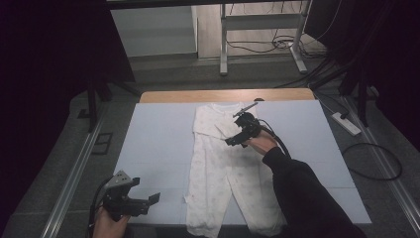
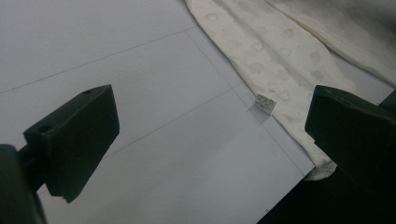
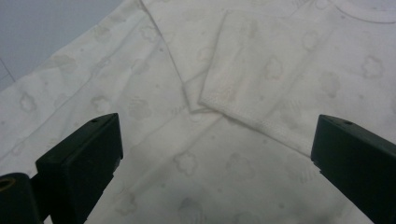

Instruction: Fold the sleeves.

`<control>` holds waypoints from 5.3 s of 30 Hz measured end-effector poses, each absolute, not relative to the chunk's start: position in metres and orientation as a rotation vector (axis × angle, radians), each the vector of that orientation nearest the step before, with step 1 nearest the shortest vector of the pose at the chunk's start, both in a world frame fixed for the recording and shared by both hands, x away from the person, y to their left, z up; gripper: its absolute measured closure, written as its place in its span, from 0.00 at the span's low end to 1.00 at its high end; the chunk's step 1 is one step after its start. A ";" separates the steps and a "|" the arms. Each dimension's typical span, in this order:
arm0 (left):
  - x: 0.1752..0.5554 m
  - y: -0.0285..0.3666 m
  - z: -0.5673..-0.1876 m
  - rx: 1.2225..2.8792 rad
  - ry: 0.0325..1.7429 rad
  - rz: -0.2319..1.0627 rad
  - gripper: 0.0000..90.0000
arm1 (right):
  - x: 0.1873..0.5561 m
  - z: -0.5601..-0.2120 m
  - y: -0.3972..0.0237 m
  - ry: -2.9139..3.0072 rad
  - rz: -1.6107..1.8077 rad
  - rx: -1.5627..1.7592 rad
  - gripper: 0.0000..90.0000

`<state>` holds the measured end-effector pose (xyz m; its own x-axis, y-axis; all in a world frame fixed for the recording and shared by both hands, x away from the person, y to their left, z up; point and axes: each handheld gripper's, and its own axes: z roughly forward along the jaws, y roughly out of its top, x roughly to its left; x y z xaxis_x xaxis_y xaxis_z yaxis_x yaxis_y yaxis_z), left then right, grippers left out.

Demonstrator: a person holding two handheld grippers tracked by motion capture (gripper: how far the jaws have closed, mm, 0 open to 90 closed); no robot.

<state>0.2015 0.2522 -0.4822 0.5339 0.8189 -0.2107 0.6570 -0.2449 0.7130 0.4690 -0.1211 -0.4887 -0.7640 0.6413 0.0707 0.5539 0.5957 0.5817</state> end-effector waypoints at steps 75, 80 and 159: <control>0.201 0.253 -0.482 1.975 1.192 0.256 0.03 | 0.376 -0.462 -0.183 2.662 0.921 0.878 0.00; 0.201 0.253 -0.482 1.975 1.190 0.256 0.03 | 0.370 -0.461 -0.189 2.663 0.928 0.876 0.00; 0.201 0.254 -0.482 1.960 1.196 0.250 0.03 | 0.274 -0.458 -0.305 2.461 0.978 1.139 0.00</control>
